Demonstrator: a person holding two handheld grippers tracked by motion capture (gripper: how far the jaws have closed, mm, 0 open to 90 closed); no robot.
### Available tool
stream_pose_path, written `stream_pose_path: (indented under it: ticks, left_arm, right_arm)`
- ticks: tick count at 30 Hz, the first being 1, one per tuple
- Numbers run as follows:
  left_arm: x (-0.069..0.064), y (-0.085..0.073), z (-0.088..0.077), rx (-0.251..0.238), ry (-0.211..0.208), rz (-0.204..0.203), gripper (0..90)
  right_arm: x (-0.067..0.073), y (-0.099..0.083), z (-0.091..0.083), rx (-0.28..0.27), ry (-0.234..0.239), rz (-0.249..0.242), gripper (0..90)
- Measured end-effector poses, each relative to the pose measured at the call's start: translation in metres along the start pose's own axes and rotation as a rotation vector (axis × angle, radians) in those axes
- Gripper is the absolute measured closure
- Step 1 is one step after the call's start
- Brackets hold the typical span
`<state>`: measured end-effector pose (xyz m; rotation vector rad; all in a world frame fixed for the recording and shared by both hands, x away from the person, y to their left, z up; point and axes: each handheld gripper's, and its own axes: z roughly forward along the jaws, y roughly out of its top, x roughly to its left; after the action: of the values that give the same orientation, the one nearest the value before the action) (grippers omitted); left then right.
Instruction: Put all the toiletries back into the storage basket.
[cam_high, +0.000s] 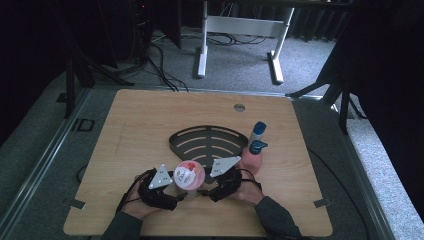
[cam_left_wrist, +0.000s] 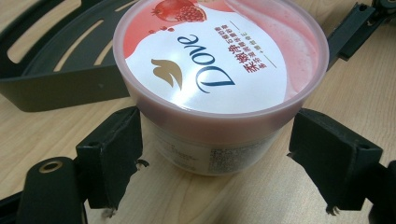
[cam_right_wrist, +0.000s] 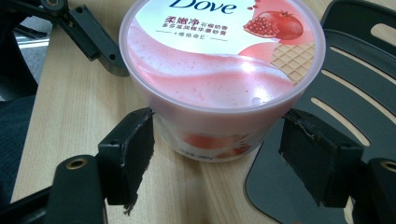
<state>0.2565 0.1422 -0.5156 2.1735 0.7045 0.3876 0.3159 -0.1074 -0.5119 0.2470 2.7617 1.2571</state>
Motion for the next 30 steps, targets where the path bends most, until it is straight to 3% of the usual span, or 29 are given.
stream_pose_path:
  ticks: [30]
  left_arm:
    - [0.01, 0.021, -0.01, -0.004, 0.025, 0.033, 17.9]
  right_arm:
    - [-0.012, 0.016, -0.008, -0.015, 0.005, 0.015, 25.8]
